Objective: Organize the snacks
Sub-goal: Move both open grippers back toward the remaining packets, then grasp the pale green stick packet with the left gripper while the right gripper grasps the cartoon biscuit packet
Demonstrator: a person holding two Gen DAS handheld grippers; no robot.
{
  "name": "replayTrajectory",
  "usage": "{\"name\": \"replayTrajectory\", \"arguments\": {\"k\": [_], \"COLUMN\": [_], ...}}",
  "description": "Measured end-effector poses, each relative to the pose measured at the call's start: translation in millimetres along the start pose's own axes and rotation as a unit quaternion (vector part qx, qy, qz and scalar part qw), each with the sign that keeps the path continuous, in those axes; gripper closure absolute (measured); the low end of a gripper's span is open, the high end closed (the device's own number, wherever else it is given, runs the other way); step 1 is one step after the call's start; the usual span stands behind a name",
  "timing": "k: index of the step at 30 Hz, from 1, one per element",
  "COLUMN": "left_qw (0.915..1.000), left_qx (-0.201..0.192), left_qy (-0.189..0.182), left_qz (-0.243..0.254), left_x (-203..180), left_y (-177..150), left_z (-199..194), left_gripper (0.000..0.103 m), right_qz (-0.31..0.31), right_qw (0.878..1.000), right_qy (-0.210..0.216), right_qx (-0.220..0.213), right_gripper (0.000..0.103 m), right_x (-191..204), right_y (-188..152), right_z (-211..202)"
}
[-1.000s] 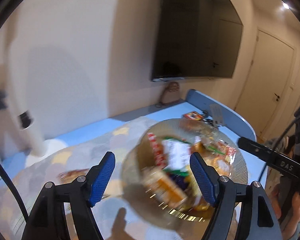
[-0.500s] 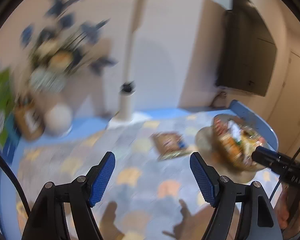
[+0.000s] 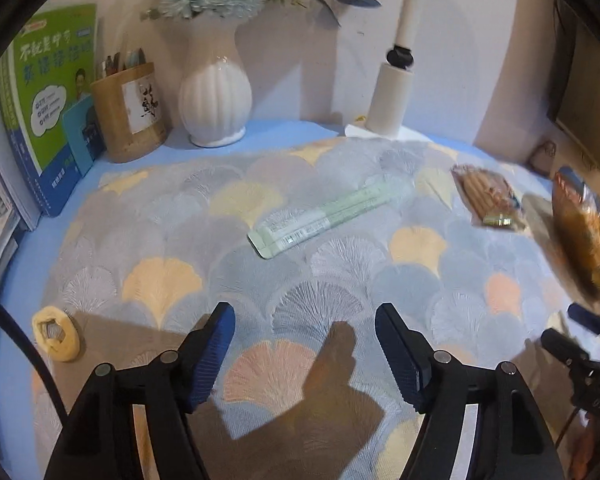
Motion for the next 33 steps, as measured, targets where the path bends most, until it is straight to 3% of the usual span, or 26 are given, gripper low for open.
{"name": "replayTrajectory", "arguments": {"k": [8, 16, 19, 20, 22, 23, 26, 29, 33], "left_qw": [0.9997, 0.9994, 0.9975, 0.9971, 0.9988, 0.9990, 0.9969, 0.9929, 0.9911], "left_qx": [0.006, 0.034, 0.067, 0.070, 0.038, 0.024, 0.007, 0.013, 0.032], "left_qy": [0.020, 0.004, -0.021, -0.028, -0.018, -0.016, -0.020, 0.021, -0.003], "left_qz": [0.014, -0.008, -0.009, 0.003, 0.023, 0.033, 0.075, 0.116, 0.129], "left_x": [-4, 5, 3, 0, -4, -7, -16, -14, -9], "left_y": [-3, -1, 6, 15, 35, 43, 67, 77, 76], "left_z": [2, 10, 10, 4, -9, -13, -3, 23, 52], "left_gripper": [0.033, 0.033, 0.033, 0.033, 0.031, 0.022, 0.017, 0.017, 0.017], "right_qz": [0.022, 0.019, 0.013, 0.023, 0.046, 0.049, 0.044, 0.049, 0.062], "right_qw": [0.999, 0.999, 0.997, 0.995, 0.992, 0.992, 0.996, 0.997, 0.996], "right_qy": [0.010, 0.012, 0.037, 0.052, 0.082, 0.086, 0.065, 0.047, 0.020], "right_qx": [0.022, 0.028, 0.059, 0.077, 0.084, 0.075, 0.051, 0.046, 0.062], "right_gripper": [0.014, 0.012, 0.007, 0.007, 0.007, 0.007, 0.007, 0.007, 0.007], "right_x": [-6, -6, -8, -10, -14, -15, -14, -13, -15], "right_y": [-5, -4, 0, 5, 27, 38, 73, 96, 111], "right_z": [9, 12, 15, 16, 14, 12, 17, 34, 69]}}
Point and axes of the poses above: each gripper's, at about its wrist camera, not at the fingertips, and z roughly the way its jaws point, x to its left, y to its top, the point moved 6 cm from there along z, roughly the way its jaws point, and after that the axes turned 4 degrees about -y, right-handed, at the moved point
